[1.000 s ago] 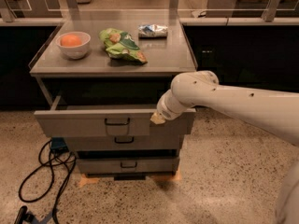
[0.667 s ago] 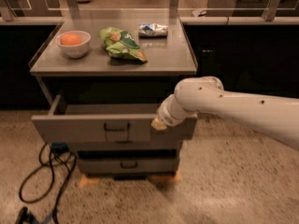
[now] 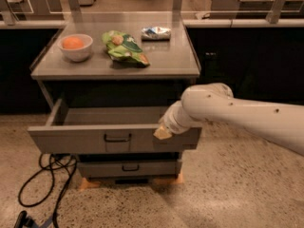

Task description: Open top drawer

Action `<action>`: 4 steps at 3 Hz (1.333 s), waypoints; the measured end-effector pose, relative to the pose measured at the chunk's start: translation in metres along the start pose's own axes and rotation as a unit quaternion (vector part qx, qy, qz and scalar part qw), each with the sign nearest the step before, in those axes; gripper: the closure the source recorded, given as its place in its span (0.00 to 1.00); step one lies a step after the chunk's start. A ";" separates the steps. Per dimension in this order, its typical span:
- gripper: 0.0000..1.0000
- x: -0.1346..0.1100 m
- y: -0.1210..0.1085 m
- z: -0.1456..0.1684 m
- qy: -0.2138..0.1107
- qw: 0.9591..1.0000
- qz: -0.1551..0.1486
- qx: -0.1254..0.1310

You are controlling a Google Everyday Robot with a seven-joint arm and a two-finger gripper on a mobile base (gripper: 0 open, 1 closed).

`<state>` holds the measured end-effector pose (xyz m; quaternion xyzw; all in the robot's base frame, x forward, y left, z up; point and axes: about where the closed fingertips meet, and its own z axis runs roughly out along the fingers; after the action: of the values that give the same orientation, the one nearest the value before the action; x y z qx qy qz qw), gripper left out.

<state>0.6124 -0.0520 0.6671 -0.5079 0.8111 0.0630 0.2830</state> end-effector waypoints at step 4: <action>1.00 0.021 0.036 -0.023 -0.010 1.000 0.001 -0.003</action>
Offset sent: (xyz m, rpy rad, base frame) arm -0.2904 -0.0603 -0.0225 0.1239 -0.0254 0.0294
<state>0.5656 -0.0600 0.6685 -0.5075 0.8086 0.0705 0.2893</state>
